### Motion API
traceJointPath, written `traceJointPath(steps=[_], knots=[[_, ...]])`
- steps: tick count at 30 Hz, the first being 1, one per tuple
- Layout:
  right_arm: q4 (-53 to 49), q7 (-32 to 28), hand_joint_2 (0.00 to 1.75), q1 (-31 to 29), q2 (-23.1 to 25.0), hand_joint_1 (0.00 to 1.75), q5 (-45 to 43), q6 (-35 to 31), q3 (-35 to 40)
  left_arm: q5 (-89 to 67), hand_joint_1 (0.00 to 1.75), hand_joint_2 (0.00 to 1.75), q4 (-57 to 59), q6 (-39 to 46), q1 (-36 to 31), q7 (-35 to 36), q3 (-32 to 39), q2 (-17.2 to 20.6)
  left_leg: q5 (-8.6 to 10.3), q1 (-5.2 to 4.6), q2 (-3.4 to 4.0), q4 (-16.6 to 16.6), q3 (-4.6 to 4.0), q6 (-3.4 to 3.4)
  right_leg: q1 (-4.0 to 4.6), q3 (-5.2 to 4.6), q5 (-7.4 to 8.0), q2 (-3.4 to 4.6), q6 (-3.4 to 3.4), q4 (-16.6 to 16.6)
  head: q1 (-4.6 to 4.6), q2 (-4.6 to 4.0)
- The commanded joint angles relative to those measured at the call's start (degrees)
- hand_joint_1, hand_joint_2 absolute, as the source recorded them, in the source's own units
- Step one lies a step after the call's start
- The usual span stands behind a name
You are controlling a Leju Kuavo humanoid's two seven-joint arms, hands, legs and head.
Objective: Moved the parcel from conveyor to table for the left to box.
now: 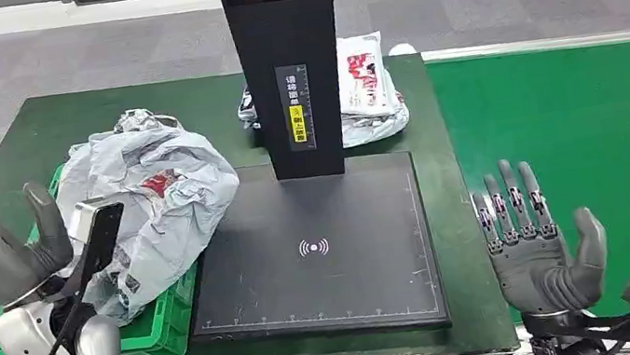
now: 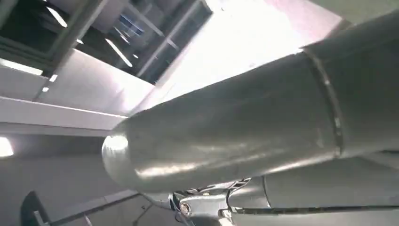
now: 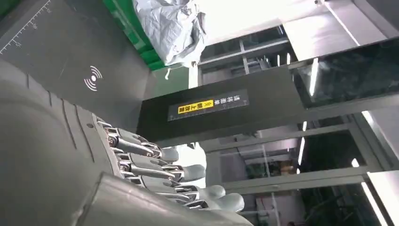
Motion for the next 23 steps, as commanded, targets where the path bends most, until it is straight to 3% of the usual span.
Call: traceJointPath(steps=[1, 3, 4, 6, 10, 12, 13, 14, 20, 23], knots=[[1.72, 0.21, 0.0, -1.02, 0.46, 0.0, 0.15, -0.01, -1.95, 4.2, 0.0, 0.0, 0.81, 4.05, -0.74, -3.32, 3.73, 0.34, 0.0, 0.02, -0.08, -0.03, 0.03, 0.02, 0.01, 0.05, 0.0, 0.0, 0.0, -0.05, 0.0, 0.0], [1.83, -0.14, 0.0, -0.59, 0.46, 0.0, 0.53, -0.42, -2.08, 15.83, 0.0, 0.0, -5.91, 4.05, 1.23, -19.26, 5.11, -4.68, -0.02, 0.05, -0.04, 0.0, -0.03, 0.03, 0.04, 0.02, 0.01, 0.06, 0.01, -0.07, -0.02, 0.0], [1.61, -0.65, 0.0, -0.22, 0.61, 0.0, 1.43, -1.19, -2.43, 26.05, 0.0, 1.75, -8.15, 4.05, 3.79, -27.73, 0.71, -4.9, -0.03, 0.09, -0.04, -0.02, -0.01, 0.05, 0.07, 0.06, 0.04, 0.11, 0.02, -0.14, 0.0, 0.0], [1.45, -0.78, 0.0, 0.01, 0.48, 0.0, 1.58, -1.05, -2.58, 26.3, 0.0, 1.75, -9.9, 4.05, 5.43, -28.83, -1.55, -6.5, -0.04, 0.02, -0.08, -0.04, -0.03, 0.06, 0.0, 0.04, -0.01, 0.02, 0.03, -0.1, 0.0, 0.0], [1.42, -0.79, 0.0, -0.05, 0.51, 0.0, 1.58, -1.03, -2.59, 26.28, 0.0, 1.75, -9.46, 4.05, 5.05, -28.68, -1.42, -6.29, -0.09, 0.04, -0.15, -0.01, -0.04, 0.16, -0.07, 0.03, -0.05, -0.07, 0.06, -0.08, 0.0, 0.0], [1.36, -0.79, 0.0, -0.04, 0.68, 0.0, 2.0, -1.5, -2.79, 29.46, 0.0, 1.75, -9.0, 4.05, 5.25, -29.52, -3.48, -4.67, -0.09, 0.04, -0.17, -0.02, -0.05, 0.19, -0.07, 0.03, -0.03, -0.1, 0.06, -0.11, 0.0, 0.0], [1.22, -0.77, 0.0, 0.17, 0.87, 0.0, 2.72, -2.33, -3.19, 34.14, 0.0, 1.75, -9.87, 3.89, 7.07, -31.41, -8.04, -2.86, -0.07, 0.05, -0.18, -0.07, -0.02, 0.19, -0.06, 0.08, 0.0, -0.08, 0.05, -0.17, 0.0, 0.0], [1.18, -0.58, 1.75, 0.29, 1.03, 0.0, 3.4, -3.11, -3.54, 36.03, 0.0, 1.75, -10.82, 2.83, 8.4, -32.37, -11.15, -2.67, -0.04, 0.07, -0.21, -0.13, 0.01, 0.19, -0.05, 0.1, 0.03, -0.06, 0.03, -0.22, -0.02, 0.0], [1.94, 0.69, 1.75, 0.24, 1.65, 0.0, 6.6, -5.82, -5.03, 41.99, 0.0, 1.75, -11.21, -1.99, 11.51, -33.58, -26.28, -2.41, -0.08, 0.02, -0.38, -0.04, -0.04, 0.23, -0.06, 0.08, -0.07, -0.31, 0.09, -0.16, 0.0, 0.0], [0.97, 2.16, 1.75, 0.97, 2.66, 0.0, 12.78, -11.55, -5.72, 49.73, 0.0, 1.75, -7.11, -12.8, 9.82, -30.58, -29.88, -3.08, -0.09, 0.02, -0.28, -0.05, -0.03, 0.22, -0.08, 0.08, -0.05, -0.23, 0.07, -0.15, -0.02, 0.0]])
